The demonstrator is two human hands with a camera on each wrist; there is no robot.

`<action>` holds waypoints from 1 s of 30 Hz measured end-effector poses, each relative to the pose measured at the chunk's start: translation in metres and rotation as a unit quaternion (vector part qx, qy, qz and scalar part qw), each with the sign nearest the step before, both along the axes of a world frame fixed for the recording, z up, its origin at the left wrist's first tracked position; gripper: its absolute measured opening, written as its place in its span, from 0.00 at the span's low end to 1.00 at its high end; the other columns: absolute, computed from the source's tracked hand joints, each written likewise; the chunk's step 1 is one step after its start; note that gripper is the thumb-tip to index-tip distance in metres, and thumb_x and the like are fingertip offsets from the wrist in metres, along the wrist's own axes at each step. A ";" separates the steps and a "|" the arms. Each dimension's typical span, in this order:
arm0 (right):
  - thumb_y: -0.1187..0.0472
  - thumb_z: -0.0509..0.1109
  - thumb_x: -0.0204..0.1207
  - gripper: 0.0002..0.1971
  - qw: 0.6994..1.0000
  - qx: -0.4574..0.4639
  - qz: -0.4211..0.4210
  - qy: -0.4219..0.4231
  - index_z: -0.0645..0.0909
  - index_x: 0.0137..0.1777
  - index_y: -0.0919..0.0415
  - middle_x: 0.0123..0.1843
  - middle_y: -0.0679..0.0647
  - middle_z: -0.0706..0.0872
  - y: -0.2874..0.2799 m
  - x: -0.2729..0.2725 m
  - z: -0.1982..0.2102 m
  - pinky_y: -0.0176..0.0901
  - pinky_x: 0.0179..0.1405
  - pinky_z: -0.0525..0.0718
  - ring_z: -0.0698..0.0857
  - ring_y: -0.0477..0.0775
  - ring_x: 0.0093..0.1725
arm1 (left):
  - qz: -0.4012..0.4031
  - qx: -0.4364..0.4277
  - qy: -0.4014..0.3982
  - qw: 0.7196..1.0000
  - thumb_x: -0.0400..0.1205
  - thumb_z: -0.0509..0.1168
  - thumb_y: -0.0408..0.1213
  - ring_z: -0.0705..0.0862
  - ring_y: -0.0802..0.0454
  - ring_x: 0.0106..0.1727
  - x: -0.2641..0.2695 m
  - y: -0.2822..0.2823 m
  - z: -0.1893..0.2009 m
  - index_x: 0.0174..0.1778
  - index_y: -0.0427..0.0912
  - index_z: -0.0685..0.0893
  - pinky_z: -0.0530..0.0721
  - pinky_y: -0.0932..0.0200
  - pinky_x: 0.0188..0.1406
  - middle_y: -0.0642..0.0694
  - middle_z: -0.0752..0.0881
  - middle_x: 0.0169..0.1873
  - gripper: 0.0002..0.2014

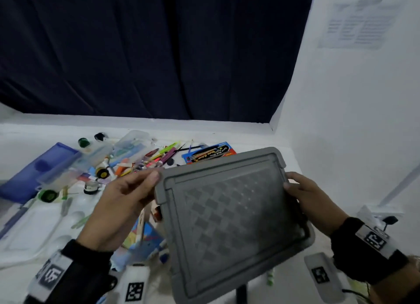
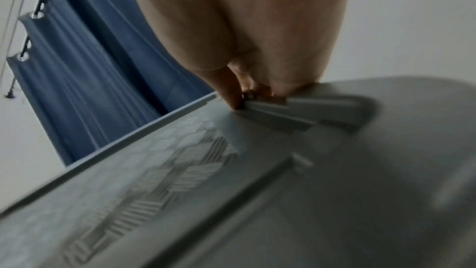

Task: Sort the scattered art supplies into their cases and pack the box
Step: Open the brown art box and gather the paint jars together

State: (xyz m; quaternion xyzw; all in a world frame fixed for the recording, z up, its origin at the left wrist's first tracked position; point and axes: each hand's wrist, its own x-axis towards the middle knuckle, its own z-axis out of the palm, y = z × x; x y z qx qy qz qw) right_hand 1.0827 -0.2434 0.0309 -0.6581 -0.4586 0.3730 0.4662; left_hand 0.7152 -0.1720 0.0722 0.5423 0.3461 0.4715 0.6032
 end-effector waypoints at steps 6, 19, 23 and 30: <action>0.65 0.57 0.88 0.10 0.995 0.059 0.024 0.077 0.80 0.58 0.58 0.49 0.61 0.92 0.024 -0.059 0.009 0.55 0.50 0.86 0.91 0.63 0.50 | 0.088 -0.026 0.024 0.995 0.87 0.59 0.44 0.88 0.43 0.55 -0.044 0.005 -0.004 0.59 0.38 0.90 0.88 0.52 0.50 0.36 0.90 0.58 0.17; 0.56 0.63 0.86 0.07 0.974 0.211 0.025 -0.083 0.81 0.46 0.49 0.34 0.48 0.79 0.084 -0.219 0.030 0.45 0.39 0.76 0.76 0.46 0.35 | 0.231 0.072 0.205 0.948 0.83 0.69 0.34 0.79 0.55 0.33 -0.204 0.023 -0.019 0.44 0.38 0.92 0.79 0.62 0.36 0.45 0.88 0.33 0.07; 0.49 0.61 0.86 0.08 0.977 0.200 0.065 -0.041 0.82 0.56 0.45 0.37 0.65 0.83 0.093 -0.290 0.042 0.61 0.40 0.82 0.82 0.67 0.37 | 0.229 0.044 0.147 0.961 0.86 0.64 0.30 0.75 0.49 0.27 -0.270 0.040 -0.004 0.42 0.27 0.86 0.72 0.66 0.23 0.34 0.84 0.31 0.11; 0.44 0.52 0.88 0.25 0.959 0.190 0.041 0.207 0.84 0.57 0.62 0.53 0.63 0.89 0.115 -0.411 0.058 0.51 0.51 0.84 0.88 0.58 0.50 | 0.157 0.009 0.097 0.983 0.82 0.60 0.15 0.88 0.54 0.56 -0.397 0.060 0.042 0.63 0.44 0.88 0.85 0.68 0.45 0.50 0.89 0.60 0.23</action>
